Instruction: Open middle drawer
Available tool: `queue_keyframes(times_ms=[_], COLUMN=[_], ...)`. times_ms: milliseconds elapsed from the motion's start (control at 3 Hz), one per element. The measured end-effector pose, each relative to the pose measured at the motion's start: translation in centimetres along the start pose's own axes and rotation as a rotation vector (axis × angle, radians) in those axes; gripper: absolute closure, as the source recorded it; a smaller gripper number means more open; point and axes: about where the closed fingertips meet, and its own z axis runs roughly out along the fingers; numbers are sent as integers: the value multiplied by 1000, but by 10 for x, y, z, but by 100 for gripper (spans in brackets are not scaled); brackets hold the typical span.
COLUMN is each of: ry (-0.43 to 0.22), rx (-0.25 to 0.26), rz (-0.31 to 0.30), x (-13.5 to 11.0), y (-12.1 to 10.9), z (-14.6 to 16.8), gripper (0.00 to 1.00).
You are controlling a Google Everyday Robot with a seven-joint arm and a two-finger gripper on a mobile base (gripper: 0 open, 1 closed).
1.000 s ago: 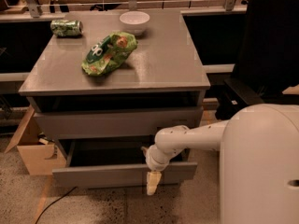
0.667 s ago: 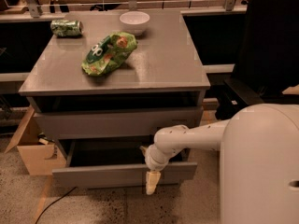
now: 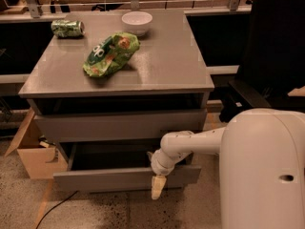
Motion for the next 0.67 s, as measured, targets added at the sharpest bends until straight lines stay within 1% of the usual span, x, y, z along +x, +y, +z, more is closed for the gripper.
queue_keyframes(times_ms=[333, 667], ry=[4, 20], rx=[-1, -4], rz=[16, 57], x=[6, 14], y=[4, 22], z=[5, 4], gripper=[17, 41])
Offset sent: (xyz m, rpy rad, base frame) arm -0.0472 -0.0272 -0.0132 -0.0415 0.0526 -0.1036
